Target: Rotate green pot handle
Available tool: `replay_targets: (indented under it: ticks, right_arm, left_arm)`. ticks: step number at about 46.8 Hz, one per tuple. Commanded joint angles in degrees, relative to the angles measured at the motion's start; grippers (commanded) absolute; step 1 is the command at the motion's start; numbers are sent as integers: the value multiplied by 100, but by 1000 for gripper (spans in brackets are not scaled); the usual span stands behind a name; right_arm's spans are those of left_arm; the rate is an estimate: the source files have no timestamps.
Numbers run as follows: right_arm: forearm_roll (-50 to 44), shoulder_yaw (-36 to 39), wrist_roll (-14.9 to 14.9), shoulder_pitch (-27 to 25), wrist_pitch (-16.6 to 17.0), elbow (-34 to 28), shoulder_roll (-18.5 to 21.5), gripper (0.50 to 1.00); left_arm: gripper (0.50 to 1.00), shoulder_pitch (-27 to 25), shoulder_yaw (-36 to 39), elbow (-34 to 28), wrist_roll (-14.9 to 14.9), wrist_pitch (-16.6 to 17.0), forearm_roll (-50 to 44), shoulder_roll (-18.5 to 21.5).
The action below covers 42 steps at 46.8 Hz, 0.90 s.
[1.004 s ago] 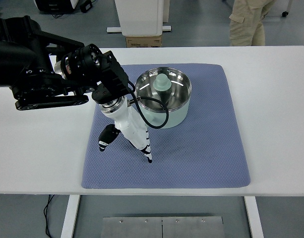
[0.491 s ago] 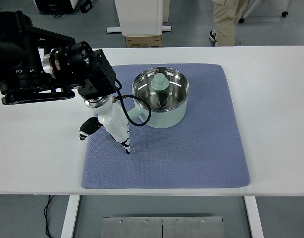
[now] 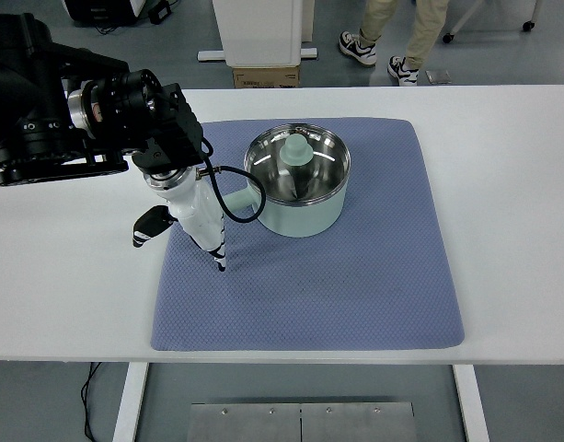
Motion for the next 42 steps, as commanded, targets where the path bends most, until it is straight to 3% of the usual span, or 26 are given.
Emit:
replay_targets:
  ticks: [1, 17, 42]
  right_arm:
    - [0, 0, 0, 1, 0, 0, 0, 1000]
    - [0, 0, 0, 1, 0, 0, 0, 1000]
    - [0, 0, 0, 1, 0, 0, 0, 1000]
  left_arm:
    - [1000, 0, 6, 113, 0, 2, -1, -1]
    - [1000, 52, 59, 315, 0, 2, -9, -36]
    - [1000, 52, 261, 465, 688, 2, -1, -88]
